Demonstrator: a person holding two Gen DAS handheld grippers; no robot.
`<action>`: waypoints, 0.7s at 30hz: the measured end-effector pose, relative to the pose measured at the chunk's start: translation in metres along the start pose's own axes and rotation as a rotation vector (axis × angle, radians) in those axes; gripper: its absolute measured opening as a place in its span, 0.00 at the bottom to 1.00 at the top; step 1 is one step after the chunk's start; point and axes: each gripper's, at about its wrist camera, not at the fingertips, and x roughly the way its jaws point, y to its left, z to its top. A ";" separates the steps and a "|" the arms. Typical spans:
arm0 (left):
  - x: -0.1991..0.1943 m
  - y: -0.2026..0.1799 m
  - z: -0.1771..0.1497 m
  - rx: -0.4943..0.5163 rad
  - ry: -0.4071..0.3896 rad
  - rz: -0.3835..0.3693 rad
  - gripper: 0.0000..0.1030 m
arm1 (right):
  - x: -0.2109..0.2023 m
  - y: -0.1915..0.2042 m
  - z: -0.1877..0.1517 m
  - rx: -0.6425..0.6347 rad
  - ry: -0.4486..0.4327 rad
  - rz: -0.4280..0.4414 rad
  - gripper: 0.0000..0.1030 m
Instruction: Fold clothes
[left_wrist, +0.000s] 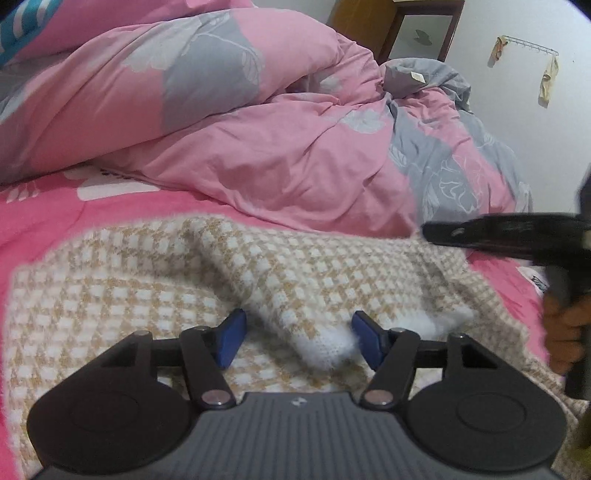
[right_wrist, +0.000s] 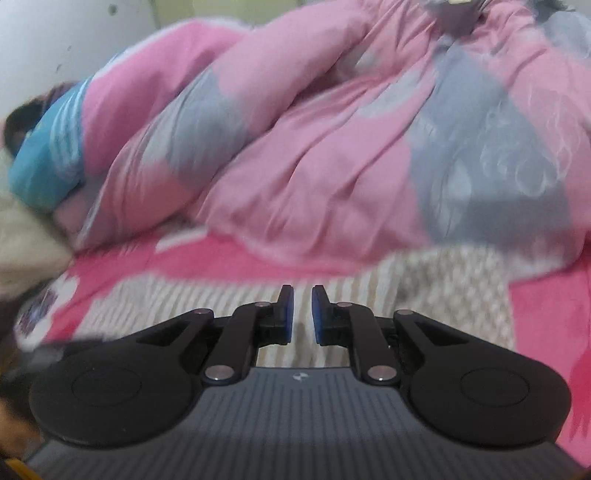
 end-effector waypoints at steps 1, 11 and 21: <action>-0.002 0.001 0.000 0.000 -0.002 -0.004 0.62 | 0.011 -0.004 -0.003 0.005 0.011 -0.020 0.10; -0.033 -0.020 0.043 0.148 -0.157 -0.053 0.58 | 0.042 -0.035 -0.043 0.073 -0.012 -0.005 0.08; 0.040 0.041 0.042 -0.091 0.001 0.033 0.12 | 0.039 -0.031 -0.048 0.056 -0.045 -0.001 0.08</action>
